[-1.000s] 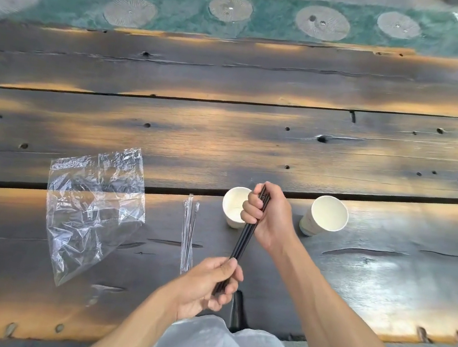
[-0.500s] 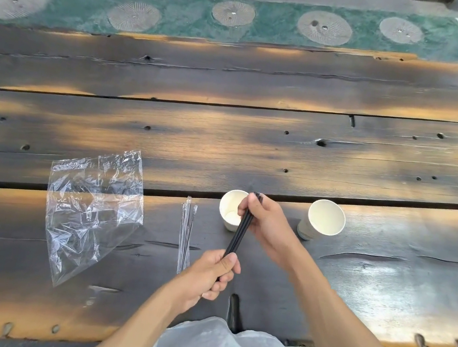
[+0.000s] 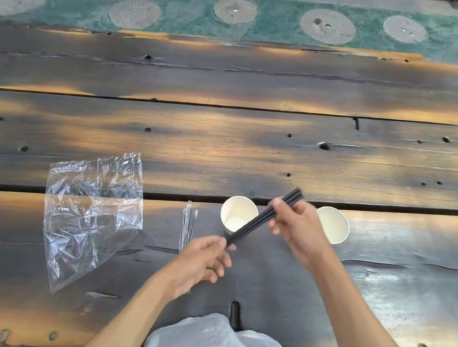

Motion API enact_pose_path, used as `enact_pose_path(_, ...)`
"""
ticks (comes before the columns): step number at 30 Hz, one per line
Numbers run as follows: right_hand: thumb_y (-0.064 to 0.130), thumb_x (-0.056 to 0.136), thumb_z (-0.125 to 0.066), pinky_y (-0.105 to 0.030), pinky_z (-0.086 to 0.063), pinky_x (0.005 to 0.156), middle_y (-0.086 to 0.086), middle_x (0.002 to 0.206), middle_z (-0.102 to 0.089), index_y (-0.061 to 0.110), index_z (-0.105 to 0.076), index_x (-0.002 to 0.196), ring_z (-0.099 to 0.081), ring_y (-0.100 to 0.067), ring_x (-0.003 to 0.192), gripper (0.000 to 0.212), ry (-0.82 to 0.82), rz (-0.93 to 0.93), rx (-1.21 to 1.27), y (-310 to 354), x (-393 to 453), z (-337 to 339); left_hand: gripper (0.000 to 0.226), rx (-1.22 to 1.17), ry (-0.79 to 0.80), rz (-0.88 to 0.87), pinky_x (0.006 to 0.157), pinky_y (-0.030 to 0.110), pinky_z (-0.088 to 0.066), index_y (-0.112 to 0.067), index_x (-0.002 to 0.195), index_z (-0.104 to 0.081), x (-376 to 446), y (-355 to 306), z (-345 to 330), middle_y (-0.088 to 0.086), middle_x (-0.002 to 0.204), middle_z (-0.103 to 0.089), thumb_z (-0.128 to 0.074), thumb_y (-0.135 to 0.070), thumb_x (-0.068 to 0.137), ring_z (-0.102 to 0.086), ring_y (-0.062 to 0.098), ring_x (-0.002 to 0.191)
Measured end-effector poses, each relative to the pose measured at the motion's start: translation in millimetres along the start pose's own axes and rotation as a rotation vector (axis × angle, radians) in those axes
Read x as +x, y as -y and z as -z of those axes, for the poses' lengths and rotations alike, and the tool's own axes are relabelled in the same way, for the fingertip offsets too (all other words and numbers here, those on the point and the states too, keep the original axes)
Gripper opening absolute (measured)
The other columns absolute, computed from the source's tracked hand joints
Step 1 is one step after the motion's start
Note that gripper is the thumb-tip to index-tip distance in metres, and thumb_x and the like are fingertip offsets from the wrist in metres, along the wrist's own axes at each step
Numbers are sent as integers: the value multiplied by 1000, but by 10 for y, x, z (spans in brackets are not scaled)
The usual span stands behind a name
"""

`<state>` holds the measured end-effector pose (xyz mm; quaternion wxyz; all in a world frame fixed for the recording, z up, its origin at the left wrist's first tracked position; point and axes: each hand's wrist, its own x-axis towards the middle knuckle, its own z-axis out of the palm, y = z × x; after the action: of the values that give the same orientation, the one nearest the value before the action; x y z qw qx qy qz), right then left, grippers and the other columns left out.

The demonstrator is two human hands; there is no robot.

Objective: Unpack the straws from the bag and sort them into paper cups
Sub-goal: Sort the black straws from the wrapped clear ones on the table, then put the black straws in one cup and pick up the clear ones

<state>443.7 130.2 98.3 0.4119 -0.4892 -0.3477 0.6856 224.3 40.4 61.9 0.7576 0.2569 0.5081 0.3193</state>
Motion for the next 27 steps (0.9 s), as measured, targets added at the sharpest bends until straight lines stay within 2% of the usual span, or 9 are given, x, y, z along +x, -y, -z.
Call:
enact_pose_path(3, 10, 96, -62, -22, -48, 47, -4, 68, -60, 1, -61, 90, -59, -16, 53, 10, -214, 112, 118, 116, 120, 169, 40, -172, -169, -46, 44, 22, -44, 1, 118, -63, 70, -29, 177, 9, 75, -65, -56, -34, 98, -54, 14, 53)
enact_pose_path(7, 16, 93, -66, -23, -51, 51, -4, 61, -64, 6, -65, 83, -60, -15, 52, 14, -334, 149, -119, 24, 235, 173, 23, -221, -438, -25, 42, 20, -42, -2, 113, -64, 194, 18, 408, 8, 73, -62, -52, -19, 104, -52, 13, 50)
enact_pose_path(13, 13, 91, -65, -26, -53, 55, -4, 58, -66, 8, -68, 82, -59, -13, 49, 11, -203, 107, -436, -294, 404, -63, 11, -205, -624, 58, 41, 19, -42, -4, 102, -66, 377, 117, 631, 6, 66, -63, -56, -8, 100, -55, 11, 46)
enact_pose_path(19, 15, 90, -68, -30, -51, 56, -5, 60, -64, 12, -69, 84, -55, -16, 50, 7, -118, 4, -549, -341, 490, -156, 14, -110, -764, 138, 41, 19, -43, -2, 102, -66, 522, 278, 809, 8, 68, -61, -52, -3, 100, -52, 14, 52)
enact_pose_path(22, 19, 91, -69, -22, -46, 49, 0, 67, -65, 12, -70, 94, -53, -9, 44, 8, -149, 19, -495, -207, 474, -136, 13, 22, -835, 147, 49, 24, -48, -7, 97, -65, 580, 359, 852, 10, 80, -65, -53, -4, 98, -56, 16, 60)
enact_pose_path(24, 24, 92, -68, -18, -42, 47, 9, 69, -62, 19, -70, 101, -51, -6, 44, 11, -215, 79, -470, -72, 459, -144, 7, 194, -898, 136, 64, 35, -56, -12, 93, -62, 607, 394, 851, 9, 90, -68, -58, -8, 95, -62, 21, 72)
enact_pose_path(26, 25, 94, -65, -20, -38, 45, 11, 63, -56, 23, -70, 102, -47, -7, 45, 10, -251, 134, -416, 62, 442, -198, 6, 397, -923, 144, 79, 40, -55, -14, 93, -58, 628, 396, 815, 8, 90, -68, -65, -14, 92, -65, 30, 89)
enact_pose_path(27, 24, 94, -63, -21, -37, 43, 11, 58, -54, 22, -69, 101, -45, -9, 44, 9, -237, 150, -386, 111, 432, -256, 12, 493, -909, 147, 79, 39, -51, -13, 93, -56, 642, 400, 796, 8, 89, -67, -68, -17, 90, -63, 32, 93)
